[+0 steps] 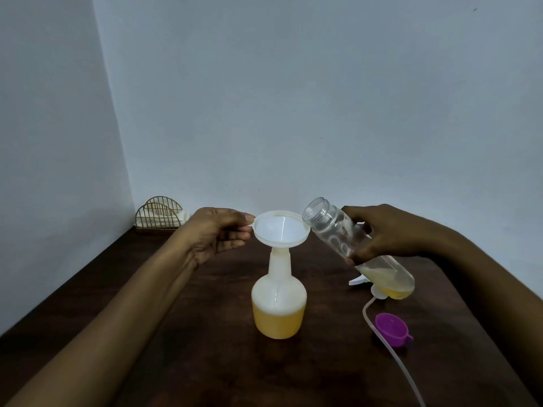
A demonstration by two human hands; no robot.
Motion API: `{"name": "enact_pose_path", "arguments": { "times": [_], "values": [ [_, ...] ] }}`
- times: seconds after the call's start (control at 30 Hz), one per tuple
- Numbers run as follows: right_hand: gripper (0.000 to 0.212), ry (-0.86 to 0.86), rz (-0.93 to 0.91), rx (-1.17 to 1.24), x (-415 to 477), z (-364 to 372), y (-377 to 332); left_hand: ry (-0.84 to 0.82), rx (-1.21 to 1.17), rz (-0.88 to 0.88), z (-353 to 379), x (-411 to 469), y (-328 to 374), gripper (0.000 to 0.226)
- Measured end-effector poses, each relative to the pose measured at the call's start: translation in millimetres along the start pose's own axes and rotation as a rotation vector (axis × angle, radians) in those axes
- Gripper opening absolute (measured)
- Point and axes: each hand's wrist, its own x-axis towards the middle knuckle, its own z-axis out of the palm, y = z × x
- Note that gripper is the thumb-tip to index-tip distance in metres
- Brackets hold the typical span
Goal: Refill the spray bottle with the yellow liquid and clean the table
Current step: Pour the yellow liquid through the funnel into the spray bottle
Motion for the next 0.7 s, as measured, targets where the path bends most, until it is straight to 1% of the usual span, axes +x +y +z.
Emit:
{"name": "enact_pose_path", "arguments": {
  "times": [0.1,0.23,0.3,0.43,0.53,0.63,0.7],
  "values": [
    [0.046,-0.002,0.019,0.001,-7,2,6,-0.002,-0.002,-0.004,0,0,0,0.033],
    [0.039,0.108,0.051,0.103,-7,-3,4,-0.006,0.006,-0.017,0,-1,-1,0.036],
    [0.037,0.132,0.044,0.119,-5,-1,-2,-0.002,-0.003,-0.022,1,-1,-2,0.033],
    [0.037,0.094,0.037,0.065,-5,13,-5,0.015,-0.016,-0.022,2,-2,-1,0.017],
    [0.048,0.075,0.080,0.029,-14,21,2,0.024,-0.009,-0.018,2,-4,-1,0.015],
    [0.047,0.095,0.103,0.041,-23,24,8,0.032,0.006,-0.022,5,-6,-1,0.014],
    [0.044,0.141,0.110,0.140,-27,24,9,0.033,-0.004,-0.032,7,-6,-2,0.014]
  ]
}}
